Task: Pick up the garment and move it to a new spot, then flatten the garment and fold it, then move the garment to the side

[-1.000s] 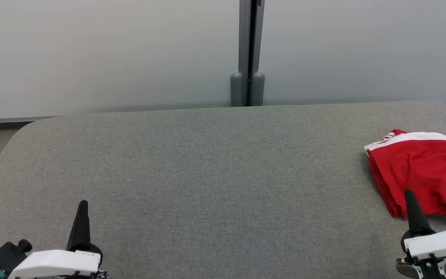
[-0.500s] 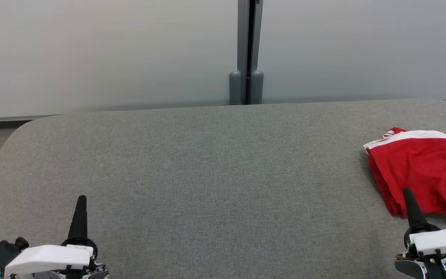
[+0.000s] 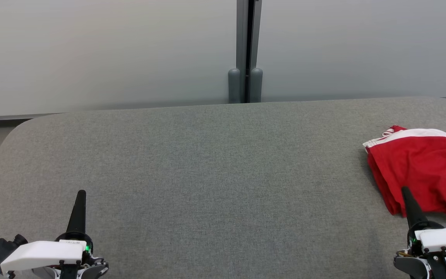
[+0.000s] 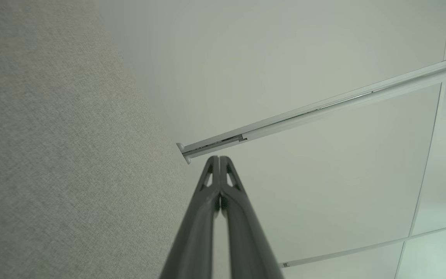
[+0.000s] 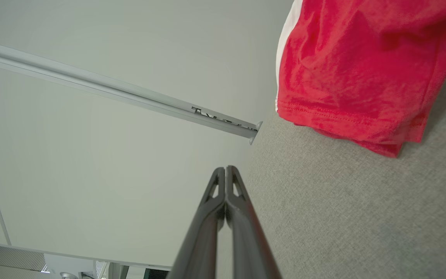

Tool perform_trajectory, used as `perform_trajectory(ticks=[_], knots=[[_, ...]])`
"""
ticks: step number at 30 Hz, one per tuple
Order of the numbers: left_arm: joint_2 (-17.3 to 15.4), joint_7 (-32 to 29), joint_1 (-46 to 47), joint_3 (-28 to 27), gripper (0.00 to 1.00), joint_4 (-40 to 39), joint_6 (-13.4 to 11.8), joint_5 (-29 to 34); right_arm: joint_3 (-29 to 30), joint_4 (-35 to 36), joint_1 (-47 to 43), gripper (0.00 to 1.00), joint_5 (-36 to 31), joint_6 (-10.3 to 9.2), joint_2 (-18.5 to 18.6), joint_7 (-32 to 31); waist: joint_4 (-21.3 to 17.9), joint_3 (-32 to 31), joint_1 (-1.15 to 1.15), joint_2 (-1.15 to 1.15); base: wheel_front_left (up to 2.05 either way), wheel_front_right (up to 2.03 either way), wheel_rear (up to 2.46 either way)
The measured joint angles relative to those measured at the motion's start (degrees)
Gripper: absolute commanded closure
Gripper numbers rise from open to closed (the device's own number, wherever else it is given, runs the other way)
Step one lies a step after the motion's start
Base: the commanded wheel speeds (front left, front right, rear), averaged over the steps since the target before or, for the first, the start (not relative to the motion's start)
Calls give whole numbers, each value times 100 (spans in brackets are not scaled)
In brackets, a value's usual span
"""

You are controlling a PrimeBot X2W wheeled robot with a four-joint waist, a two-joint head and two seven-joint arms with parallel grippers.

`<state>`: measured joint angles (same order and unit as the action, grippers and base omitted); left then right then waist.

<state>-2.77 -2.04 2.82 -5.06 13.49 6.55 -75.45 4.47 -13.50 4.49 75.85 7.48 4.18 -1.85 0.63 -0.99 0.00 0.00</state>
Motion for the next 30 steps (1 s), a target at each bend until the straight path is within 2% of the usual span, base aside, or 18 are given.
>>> perform_trajectory(ticks=[30], knots=[[0, -330, 213, -103, 100, 42, 53, -1214, 146, -33, 98, 100, 1181, 0, -99, -342, -43, 81, 0, 0, 0, 0, 0]])
